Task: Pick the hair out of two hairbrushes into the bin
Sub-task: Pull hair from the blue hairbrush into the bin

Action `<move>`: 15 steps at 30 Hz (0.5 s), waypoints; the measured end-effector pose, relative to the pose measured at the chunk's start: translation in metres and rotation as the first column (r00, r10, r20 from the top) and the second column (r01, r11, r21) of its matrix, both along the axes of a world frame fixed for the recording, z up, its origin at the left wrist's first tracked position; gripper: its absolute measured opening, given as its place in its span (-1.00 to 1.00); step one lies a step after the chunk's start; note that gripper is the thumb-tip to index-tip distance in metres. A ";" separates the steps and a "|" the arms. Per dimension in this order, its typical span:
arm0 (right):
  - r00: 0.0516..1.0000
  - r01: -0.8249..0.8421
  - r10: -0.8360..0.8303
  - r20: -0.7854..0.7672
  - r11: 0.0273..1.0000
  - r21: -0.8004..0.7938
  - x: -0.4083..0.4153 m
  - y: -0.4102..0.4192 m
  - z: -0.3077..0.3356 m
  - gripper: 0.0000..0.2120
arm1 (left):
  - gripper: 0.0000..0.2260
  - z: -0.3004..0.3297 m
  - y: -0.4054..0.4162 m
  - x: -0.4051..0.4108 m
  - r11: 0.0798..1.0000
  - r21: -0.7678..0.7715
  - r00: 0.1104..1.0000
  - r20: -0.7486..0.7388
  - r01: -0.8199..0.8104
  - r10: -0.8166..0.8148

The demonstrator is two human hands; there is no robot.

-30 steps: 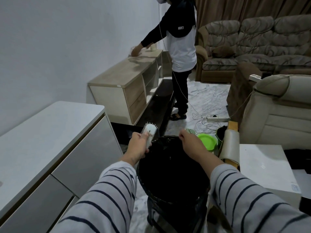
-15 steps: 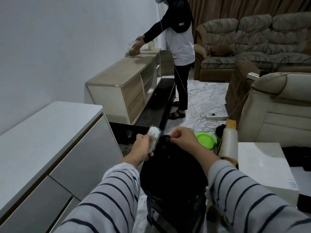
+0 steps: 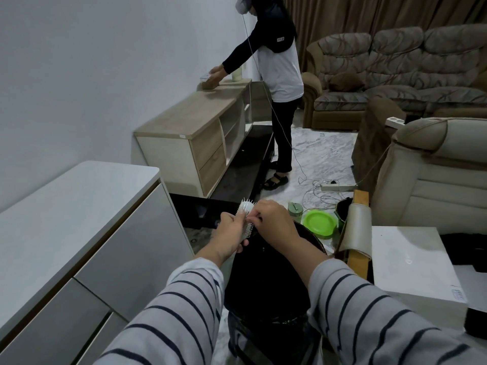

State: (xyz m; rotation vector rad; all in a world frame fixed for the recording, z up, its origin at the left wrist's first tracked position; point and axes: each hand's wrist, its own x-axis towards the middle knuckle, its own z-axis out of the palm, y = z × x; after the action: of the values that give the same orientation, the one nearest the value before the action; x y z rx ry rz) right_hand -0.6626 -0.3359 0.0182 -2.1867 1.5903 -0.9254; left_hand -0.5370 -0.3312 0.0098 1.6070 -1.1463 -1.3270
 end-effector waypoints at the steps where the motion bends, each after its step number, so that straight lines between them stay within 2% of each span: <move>1: 0.999 0.004 -0.005 0.032 1.000 0.027 0.000 0.000 0.000 -0.89 | -0.75 -0.002 -0.001 0.001 1.000 -0.013 1.000 0.021 0.009 -0.009; 6: 0.924 0.065 -0.156 0.348 0.963 0.262 -0.004 -0.004 0.013 -0.86 | -0.78 -0.005 -0.003 0.011 1.000 -0.011 0.999 0.024 -0.028 0.029; 10: 0.725 -0.164 -0.156 0.670 0.907 0.389 -0.001 -0.004 0.025 -0.83 | -0.79 -0.005 -0.005 0.008 1.000 -0.025 0.997 0.071 0.006 -0.004; 13: 0.687 -0.212 -0.164 0.708 0.887 0.411 0.003 -0.006 0.024 -0.79 | -0.72 -0.004 -0.008 0.005 0.999 -0.046 0.996 0.086 0.021 -0.017; 15: 0.784 -0.155 -0.131 0.606 0.905 0.395 0.001 -0.008 0.021 -0.80 | -0.70 -0.001 -0.009 0.005 0.998 -0.057 0.997 0.073 0.017 -0.012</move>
State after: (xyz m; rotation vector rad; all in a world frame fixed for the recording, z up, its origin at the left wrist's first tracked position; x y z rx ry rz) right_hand -0.6611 -0.3436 0.0394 -1.3771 1.2815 -1.0326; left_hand -0.5317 -0.3401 0.0085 1.6189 -1.2307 -1.2424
